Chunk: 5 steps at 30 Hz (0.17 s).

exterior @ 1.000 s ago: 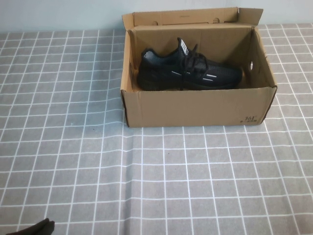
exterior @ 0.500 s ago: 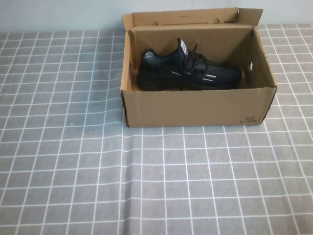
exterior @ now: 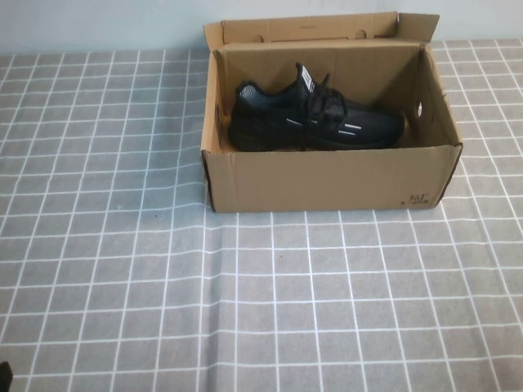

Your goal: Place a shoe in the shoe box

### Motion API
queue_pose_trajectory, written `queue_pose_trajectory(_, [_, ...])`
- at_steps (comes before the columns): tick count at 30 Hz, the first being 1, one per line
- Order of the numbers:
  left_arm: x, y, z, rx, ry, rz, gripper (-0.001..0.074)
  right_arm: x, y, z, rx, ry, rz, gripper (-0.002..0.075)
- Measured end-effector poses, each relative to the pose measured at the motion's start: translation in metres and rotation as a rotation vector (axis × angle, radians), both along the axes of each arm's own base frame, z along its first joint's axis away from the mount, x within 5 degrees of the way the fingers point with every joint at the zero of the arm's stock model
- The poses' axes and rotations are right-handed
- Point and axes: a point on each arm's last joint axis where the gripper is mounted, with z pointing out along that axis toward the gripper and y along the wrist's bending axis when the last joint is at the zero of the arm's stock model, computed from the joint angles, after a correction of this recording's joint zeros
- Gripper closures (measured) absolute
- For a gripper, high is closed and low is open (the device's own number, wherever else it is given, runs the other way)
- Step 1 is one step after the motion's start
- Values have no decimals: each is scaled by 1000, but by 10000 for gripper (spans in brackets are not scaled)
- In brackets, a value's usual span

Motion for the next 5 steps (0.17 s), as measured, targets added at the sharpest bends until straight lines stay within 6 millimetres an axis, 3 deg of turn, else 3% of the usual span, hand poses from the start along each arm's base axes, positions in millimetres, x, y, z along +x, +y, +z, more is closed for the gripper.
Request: queue_pose_trajectory(5, [0,0,0,4,1,-1,735,0,0,0,0,0,0,742])
